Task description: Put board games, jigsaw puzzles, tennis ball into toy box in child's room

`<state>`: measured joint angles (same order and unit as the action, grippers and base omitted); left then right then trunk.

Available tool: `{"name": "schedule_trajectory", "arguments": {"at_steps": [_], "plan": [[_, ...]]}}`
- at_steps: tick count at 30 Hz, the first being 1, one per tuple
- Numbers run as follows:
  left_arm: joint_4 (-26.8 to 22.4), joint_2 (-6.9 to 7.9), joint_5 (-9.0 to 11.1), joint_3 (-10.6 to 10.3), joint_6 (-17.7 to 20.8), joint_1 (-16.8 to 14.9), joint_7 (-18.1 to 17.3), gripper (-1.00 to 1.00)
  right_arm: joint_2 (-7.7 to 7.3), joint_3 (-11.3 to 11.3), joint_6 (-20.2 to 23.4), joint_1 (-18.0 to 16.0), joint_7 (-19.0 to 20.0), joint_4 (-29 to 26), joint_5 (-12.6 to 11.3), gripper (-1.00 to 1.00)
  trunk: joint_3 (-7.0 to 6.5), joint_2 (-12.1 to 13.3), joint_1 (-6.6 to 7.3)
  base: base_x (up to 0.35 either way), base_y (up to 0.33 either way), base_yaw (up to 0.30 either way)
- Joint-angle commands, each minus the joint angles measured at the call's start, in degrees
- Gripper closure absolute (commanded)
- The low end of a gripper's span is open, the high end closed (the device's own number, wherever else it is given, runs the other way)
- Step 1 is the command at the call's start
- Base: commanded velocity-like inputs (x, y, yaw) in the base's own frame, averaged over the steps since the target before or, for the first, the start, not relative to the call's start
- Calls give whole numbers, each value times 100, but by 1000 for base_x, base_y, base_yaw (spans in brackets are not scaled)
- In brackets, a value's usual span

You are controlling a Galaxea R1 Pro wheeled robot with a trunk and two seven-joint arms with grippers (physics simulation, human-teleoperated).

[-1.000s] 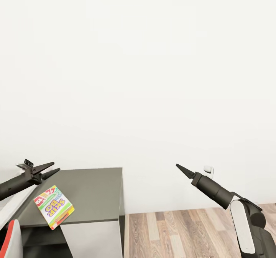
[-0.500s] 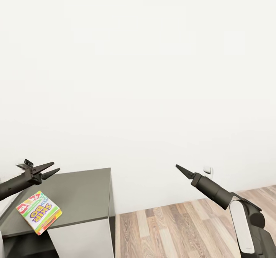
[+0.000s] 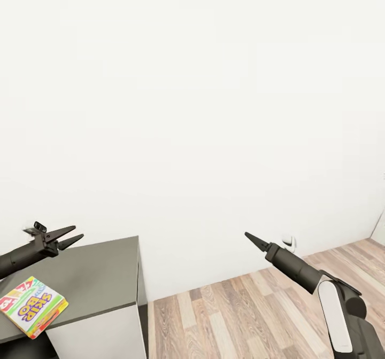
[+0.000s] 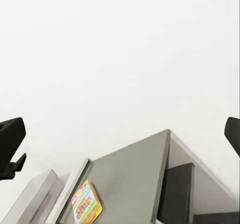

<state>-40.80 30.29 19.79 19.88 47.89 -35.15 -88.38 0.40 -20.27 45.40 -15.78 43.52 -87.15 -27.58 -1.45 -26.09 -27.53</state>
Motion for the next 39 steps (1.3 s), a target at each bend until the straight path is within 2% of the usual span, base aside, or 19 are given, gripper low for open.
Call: {"name": "schedule_trajectory", "arguments": {"at_steps": [1,4,5,8,11,13,15,18,20,24,27,31,39], "plan": [[-1,2,-1,1,59,0,-21,-100,4,-10,38,-7,-78,5,-22,-100,0,-4,-1,-77,0,-76],[-1,0,-1,1,60,0,-21,-100,7,-12,40,-5,-175,15,-20,-100,-3,-4,-1,-76,0,-42],[-2,1,1,1,62,0,-21,-100,11,-9,40,-4,-389,20,-14,-100,-3,-4,-1,-75,0,-7],[-1,0,-1,-1,61,0,-21,-100,12,-1,59,-4,-626,26,-11,-100,-3,-4,-1,-75,0,-4],[1,2,-1,0,61,0,-21,-100,12,36,98,1,-1038,51,-1,-100,-4,-4,-1,-74,0,-1],[1,2,-2,0,59,0,-21,-100,12,163,123,-2,-1336,92,-5,-100,-4,-4,-1,-74,0,-1],[0,-1,-2,-1,59,0,-21,-100,10,409,169,-40,-1757,203,-13,-100,-4,-4,-1,-73,0,0],[0,0,-2,-2,57,0,-21,-100,11,604,220,-145,-2209,379,-10,-100,-4,-4,-1,-73,0,0],[-2,1,-2,3,55,0,-16,-100,10,730,282,-326,-2723,627,4,-100,-4,-4,-1,-57,0,0],[0,-2,-2,1,55,0,-14,-100,7,824,349,-629,-3559,1145,16,-100,-4,-4,-1,-23,0,0],[0,-2,-2,4,54,0,-13,-100,3,842,378,-774,-3973,1442,-1,-100,-4,-4,-1,-8,0,0],[1,-5,-2,-11,54,0,-12,-100,1,838,394,-867,-4159,1652,-57,-100,-4,-4,-1,-2,0,0],[0,-5,-2,-17,57,0,-12,-100,-1,812,382,-890,-4117,1690,-86,-100,-4,-4,-1,0,0,-44]]}}
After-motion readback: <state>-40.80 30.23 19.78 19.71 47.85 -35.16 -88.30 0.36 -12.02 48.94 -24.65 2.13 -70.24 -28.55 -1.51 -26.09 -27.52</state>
